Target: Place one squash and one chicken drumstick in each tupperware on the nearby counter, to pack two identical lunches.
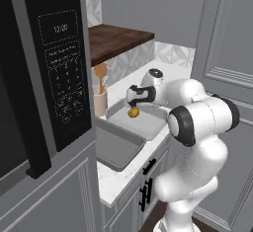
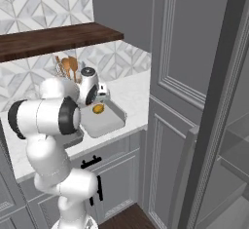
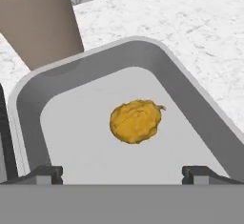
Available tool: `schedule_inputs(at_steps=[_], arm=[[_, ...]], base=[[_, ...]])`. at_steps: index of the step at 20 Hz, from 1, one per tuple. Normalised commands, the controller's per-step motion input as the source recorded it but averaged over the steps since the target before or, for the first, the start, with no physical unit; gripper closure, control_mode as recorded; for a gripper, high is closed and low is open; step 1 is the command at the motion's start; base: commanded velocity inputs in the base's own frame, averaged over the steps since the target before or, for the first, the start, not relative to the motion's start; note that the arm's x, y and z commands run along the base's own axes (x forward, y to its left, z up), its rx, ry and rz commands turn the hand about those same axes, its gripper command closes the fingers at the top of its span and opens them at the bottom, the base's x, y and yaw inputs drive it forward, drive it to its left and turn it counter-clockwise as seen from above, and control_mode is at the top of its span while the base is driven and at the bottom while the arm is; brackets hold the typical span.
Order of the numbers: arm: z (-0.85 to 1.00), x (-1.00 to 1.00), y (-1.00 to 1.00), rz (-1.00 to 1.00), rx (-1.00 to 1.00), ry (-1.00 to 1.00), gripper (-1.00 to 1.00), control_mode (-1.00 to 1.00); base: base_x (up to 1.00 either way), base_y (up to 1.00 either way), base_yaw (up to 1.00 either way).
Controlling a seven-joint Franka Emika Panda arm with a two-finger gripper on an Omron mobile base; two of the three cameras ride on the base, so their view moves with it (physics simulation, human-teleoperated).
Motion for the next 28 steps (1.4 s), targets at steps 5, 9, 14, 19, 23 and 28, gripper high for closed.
schedule_inputs(at_steps=[5,9,14,19,23,28], arm=[[0.98,-1.0,-0.33,-0.13,0.0,0.0,-1.0,-1.0],[0.95,-1.0,-0.31,-0.14,0.0,0.0,-1.0,-1.0],[0.42,-1.0,-0.29,-0.1,0.0,-0.04,-1.0,-1.0],[0.09,-1.0,-0.41,-0.01,0.0,-0.16,-1.0,-1.0],[0.03,-1.0,-0.31,0.0,0.0,-0.14,-1.0,-1.0],[0.0,-0.2,-0.03,0.0,0.0,-0.02,-1.0,1.0]], base=[[0.0,0.0,0.0],[0.0,0.0,0.0],[0.0,0.0,0.0],[0.0,0.0,0.0],[0.0,0.0,0.0],[-0.8,-0.04,0.0]])
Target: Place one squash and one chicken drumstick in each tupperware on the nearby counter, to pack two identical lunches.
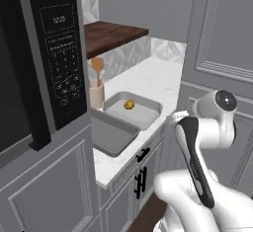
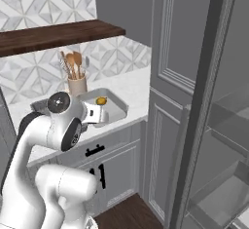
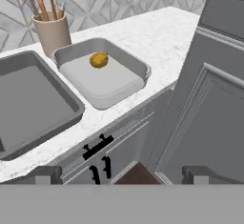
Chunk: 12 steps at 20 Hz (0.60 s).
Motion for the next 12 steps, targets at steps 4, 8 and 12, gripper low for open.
schedule_inputs(at_steps=[4,8,12], arm=[[0.0,0.0,0.0,0.0,0.0,0.0,-1.0,1.0],[0.0,0.0,0.0,0.0,0.0,0.0,-1.0,1.0],[0.0,0.0,0.0,0.0,0.0,0.0,-1.0,1.0]], base=[[-1.0,0.29,0.01],[-1.0,0.37,0.0],[-1.0,0.04,-0.19]])
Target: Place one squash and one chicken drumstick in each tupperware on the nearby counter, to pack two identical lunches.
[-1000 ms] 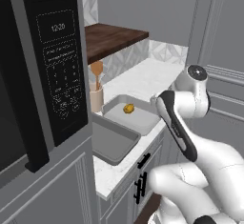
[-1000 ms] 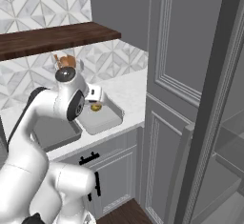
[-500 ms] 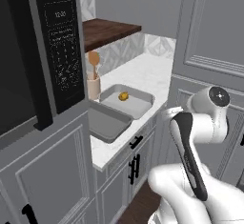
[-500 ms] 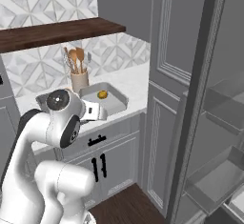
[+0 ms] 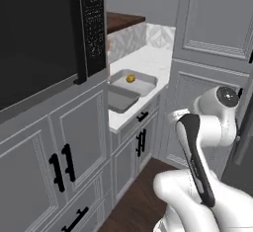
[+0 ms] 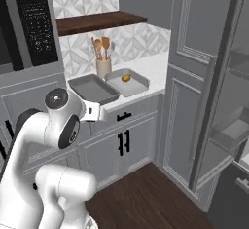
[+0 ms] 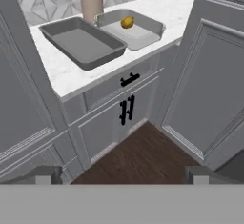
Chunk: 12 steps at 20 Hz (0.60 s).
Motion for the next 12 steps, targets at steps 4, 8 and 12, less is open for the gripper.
schedule_inputs(at_steps=[4,8,12], arm=[[0.0,0.0,0.0,0.0,0.0,0.0,-1.0,1.0],[0.0,0.0,0.0,0.0,0.0,0.0,-1.0,1.0],[0.0,0.0,0.0,0.0,0.0,0.0,-1.0,1.0]], base=[[-1.0,-0.21,-0.41],[-0.69,-0.24,-0.5],[-0.25,-0.25,-0.58]])
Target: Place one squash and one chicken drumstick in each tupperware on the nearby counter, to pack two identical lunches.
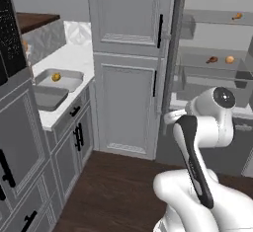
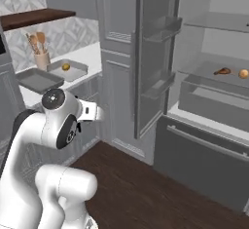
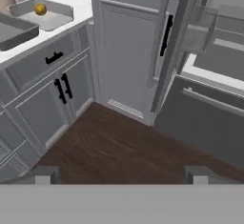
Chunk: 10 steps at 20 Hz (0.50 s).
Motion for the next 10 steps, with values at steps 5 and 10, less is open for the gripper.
schedule_inputs(at_steps=[5,10], arm=[[0.0,0.0,0.0,0.0,0.0,0.0,-1.0,1.0],[0.0,0.0,0.0,0.0,0.0,0.0,-1.0,1.0]], base=[[0.0,-0.28,-0.64],[0.03,-0.3,-0.65]])
